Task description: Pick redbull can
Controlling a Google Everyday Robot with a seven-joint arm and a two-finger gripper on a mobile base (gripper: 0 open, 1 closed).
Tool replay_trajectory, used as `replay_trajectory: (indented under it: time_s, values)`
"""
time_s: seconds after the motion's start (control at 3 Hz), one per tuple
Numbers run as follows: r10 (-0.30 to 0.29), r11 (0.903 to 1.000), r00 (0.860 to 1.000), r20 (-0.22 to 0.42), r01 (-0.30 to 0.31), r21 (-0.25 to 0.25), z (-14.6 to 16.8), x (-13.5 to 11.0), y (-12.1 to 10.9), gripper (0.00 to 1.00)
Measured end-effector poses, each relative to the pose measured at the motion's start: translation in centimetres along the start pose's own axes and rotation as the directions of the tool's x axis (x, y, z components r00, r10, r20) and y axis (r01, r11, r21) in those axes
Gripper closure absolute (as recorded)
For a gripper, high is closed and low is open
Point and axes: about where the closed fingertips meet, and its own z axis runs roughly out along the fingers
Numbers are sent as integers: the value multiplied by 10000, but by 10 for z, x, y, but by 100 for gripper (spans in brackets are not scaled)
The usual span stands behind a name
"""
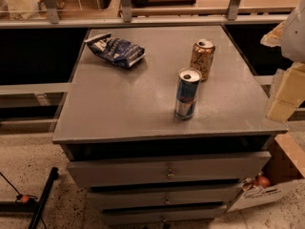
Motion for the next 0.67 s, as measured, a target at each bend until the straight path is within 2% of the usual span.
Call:
replay_trajectory:
  time_s: [0.33, 0.67]
  values:
    - [0, 10000, 10000, 0, 0, 0, 0, 0, 0, 0]
    - [94, 9999, 9991, 421, -90, -90, 0, -6, -2, 0]
